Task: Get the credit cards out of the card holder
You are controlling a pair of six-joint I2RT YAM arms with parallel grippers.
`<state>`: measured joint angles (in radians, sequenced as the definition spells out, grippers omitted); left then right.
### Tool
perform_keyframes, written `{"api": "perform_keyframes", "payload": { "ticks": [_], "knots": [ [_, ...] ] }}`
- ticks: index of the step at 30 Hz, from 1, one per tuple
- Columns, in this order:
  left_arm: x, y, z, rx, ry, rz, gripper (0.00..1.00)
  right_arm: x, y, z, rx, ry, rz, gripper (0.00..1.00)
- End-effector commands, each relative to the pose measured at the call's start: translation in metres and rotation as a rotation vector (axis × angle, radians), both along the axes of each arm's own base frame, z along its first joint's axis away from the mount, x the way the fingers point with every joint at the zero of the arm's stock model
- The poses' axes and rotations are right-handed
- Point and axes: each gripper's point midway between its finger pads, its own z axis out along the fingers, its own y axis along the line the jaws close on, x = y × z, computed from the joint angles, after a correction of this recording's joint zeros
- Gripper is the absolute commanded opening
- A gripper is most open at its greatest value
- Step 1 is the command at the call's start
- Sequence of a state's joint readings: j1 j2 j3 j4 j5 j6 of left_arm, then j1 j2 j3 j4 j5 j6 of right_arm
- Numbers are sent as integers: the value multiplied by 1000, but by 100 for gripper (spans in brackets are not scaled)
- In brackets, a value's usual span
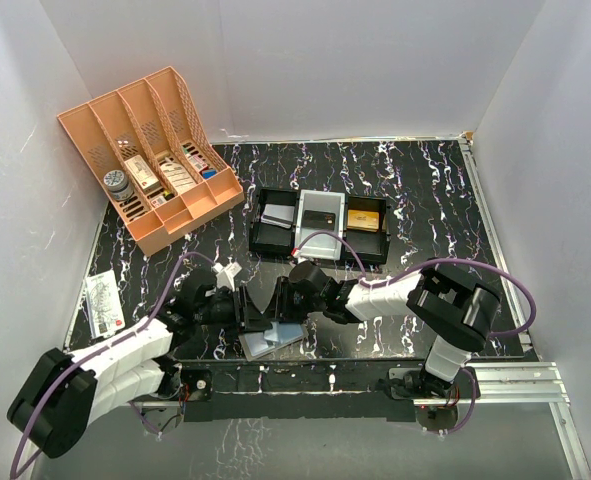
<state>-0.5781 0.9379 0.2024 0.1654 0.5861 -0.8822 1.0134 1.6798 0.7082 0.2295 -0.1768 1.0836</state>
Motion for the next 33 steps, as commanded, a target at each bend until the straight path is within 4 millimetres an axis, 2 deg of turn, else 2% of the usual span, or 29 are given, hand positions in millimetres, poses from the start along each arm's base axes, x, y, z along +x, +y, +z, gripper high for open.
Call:
{"api": "perform_keyframes", "payload": {
  "ticks": [1, 7, 15, 18, 21, 24, 28, 33],
  "knots": [
    [4, -9, 3, -26, -29, -16, 36, 3, 11, 20, 81, -22, 6, 33],
    [9, -12, 4, 4, -34, -7, 33, 2, 12, 23, 88, -22, 17, 34],
    [11, 9, 5, 122, -59, 62, 40, 4, 6, 17, 49, -28, -3, 29],
    [8, 13, 2, 140, -49, 66, 46, 4, 5, 15, 41, -29, -5, 27],
    [5, 8, -2, 106, -36, 56, 53, 2, 5, 13, 48, -15, -1, 26],
    [0, 1, -8, 60, -7, 26, 56, 1, 5, 13, 67, -6, -1, 26],
    [-4, -2, -12, 44, 15, 0, 56, 1, 6, 14, 73, -5, -1, 26],
    [-3, -9, -6, -13, 1, -4, 53, -1, 7, 18, 93, -4, 7, 31]
  ]
}}
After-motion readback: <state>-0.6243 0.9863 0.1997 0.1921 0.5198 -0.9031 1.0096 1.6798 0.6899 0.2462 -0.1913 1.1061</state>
